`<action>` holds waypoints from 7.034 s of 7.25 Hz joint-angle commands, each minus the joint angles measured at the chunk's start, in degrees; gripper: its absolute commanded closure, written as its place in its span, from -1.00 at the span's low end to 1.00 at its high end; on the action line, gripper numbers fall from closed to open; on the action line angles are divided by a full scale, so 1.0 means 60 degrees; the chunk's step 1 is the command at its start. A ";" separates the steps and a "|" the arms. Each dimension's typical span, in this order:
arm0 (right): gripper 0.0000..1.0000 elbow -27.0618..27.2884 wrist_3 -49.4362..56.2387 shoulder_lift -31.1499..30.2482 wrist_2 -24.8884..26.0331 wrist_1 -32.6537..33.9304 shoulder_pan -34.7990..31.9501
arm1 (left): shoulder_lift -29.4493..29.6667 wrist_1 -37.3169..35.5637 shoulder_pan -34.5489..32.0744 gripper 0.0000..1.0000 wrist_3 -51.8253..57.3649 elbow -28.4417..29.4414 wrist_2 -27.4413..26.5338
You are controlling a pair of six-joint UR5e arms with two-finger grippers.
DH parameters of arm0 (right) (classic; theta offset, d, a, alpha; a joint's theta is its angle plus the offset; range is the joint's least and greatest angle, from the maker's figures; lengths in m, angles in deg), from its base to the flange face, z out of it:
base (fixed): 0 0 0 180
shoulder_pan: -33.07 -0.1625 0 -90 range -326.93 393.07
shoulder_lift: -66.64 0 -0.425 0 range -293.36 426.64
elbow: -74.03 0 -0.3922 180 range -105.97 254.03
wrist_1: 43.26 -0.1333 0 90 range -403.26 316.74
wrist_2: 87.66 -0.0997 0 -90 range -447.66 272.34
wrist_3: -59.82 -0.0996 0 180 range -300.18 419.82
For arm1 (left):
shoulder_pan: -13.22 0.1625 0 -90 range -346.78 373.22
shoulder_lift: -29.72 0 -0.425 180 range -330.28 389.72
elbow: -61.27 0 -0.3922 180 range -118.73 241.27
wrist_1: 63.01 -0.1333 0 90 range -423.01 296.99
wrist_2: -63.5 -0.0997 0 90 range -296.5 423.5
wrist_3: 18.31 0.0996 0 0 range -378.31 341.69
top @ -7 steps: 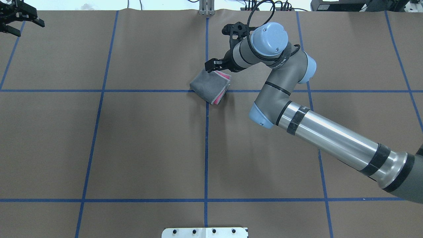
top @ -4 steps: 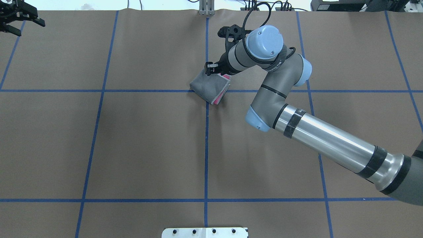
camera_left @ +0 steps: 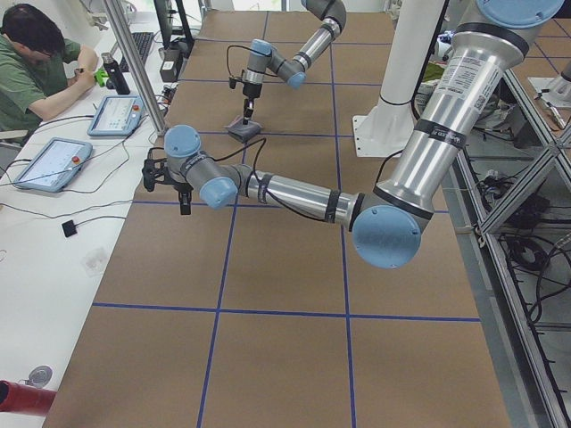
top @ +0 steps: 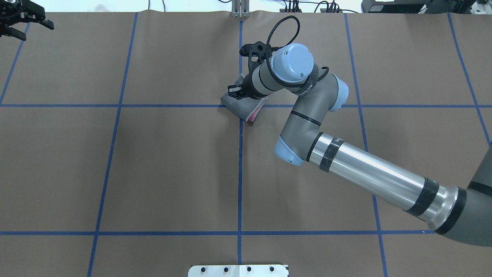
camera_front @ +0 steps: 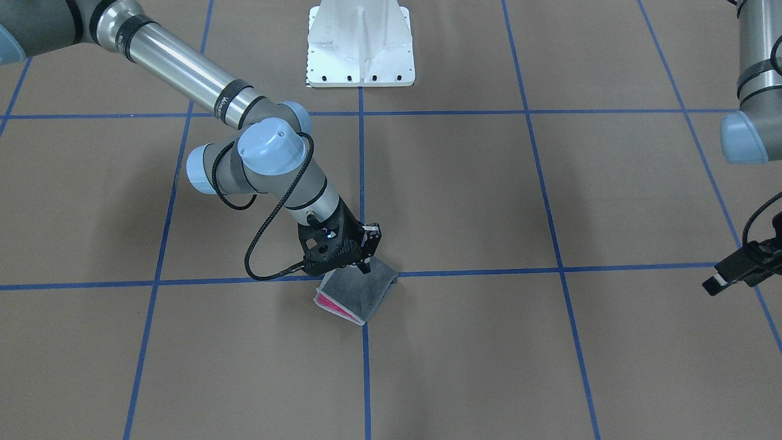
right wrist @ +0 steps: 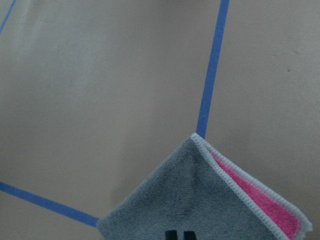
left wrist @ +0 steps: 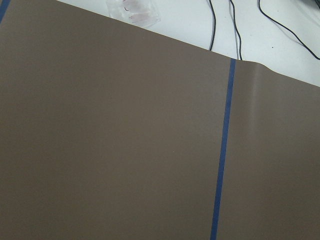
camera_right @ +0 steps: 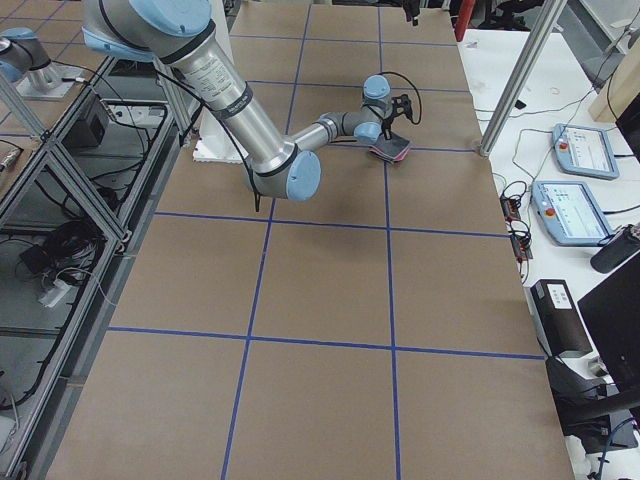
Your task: Fold towel twice with both arms
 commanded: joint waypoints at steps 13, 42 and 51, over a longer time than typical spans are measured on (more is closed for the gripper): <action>1.00 -0.1639 -0.0091 0.1586 0.0524 0.0277 0.0210 | 0.0001 0.0003 0.0000 -1.00 0.0004 0.0071 0.0000; -1.00 0.5876 1.1905 -0.9429 -0.4769 0.8626 -0.9257 | -0.5067 -0.4889 -0.2124 -1.00 0.9379 -0.3694 -0.0381; -1.00 0.5979 1.1891 -0.9414 -0.4784 0.8626 -0.9271 | -0.5097 -0.4889 -0.2124 -1.00 0.9379 -0.3650 -0.0381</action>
